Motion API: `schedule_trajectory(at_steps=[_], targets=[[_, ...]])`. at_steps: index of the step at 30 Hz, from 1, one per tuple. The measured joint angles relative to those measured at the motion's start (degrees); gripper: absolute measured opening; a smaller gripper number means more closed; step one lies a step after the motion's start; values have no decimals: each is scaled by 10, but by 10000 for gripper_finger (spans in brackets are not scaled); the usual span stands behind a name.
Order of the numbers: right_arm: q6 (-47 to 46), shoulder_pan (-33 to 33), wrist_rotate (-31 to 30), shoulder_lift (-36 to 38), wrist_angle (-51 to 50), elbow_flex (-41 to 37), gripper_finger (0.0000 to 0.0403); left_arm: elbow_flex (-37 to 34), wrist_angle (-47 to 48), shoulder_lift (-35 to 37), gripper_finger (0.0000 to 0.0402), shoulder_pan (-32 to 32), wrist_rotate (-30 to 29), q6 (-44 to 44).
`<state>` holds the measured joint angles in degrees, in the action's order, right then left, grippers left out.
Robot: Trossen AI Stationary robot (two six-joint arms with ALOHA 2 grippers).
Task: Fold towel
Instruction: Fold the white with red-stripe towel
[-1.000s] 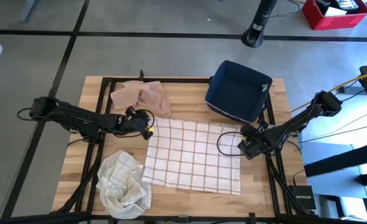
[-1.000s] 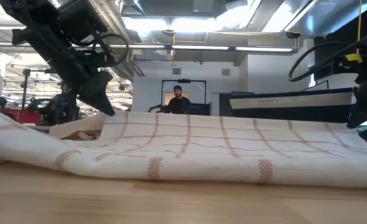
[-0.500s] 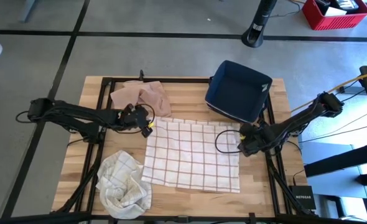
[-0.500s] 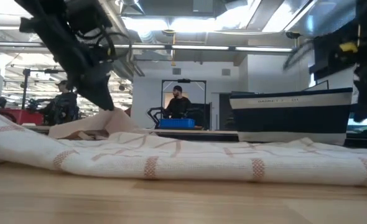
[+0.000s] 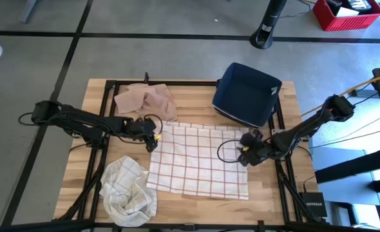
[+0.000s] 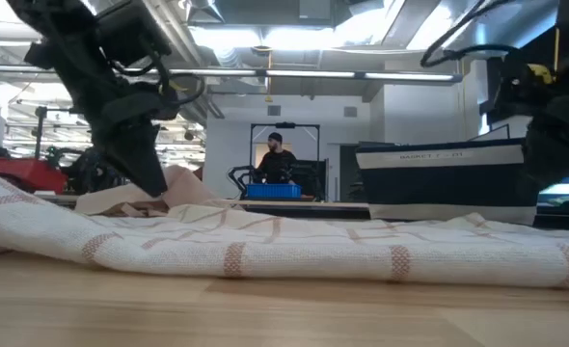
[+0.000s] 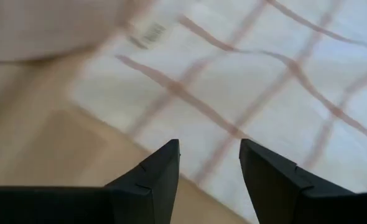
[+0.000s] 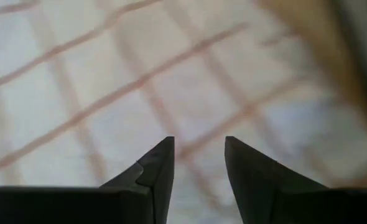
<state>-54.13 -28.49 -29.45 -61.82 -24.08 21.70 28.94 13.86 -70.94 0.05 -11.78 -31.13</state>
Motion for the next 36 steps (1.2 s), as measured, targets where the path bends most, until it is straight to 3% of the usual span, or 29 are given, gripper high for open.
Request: schedule_trajectory(at_steps=[2, 5, 13, 18, 20, 23, 26, 31, 36], targets=[[31, 0, 27, 0, 75, -29, 138, -7, -16, -13, 159, -14, 22, -15], [55, 0, 52, 0, 101, -49, 134, -9, -10, -32, 159, -42, 46, -40], [56, 0, 109, 3, -8, -50, 113, -4, 54, -39, 159, -100, 54, -109], [64, 0, 126, 3, -84, -17, 102, 66, 142, 11, 159, -129, 55, -121], [66, 0, 121, 2, -107, -5, 101, 92, 147, 30, 159, -152, 58, -119], [67, 0, 100, 2, -103, 2, 101, 107, 81, 35, 159, -205, 93, -105], [67, 0, 83, 1, -94, 3, 101, 95, 60, 9, 159, -260, 103, -115], [70, 0, 62, 1, -63, 3, 101, 74, 68, -73, 159, -323, 110, -199], [80, 0, 67, 1, -61, 3, 101, 76, 152, -109, 159, -359, 202, -298]])
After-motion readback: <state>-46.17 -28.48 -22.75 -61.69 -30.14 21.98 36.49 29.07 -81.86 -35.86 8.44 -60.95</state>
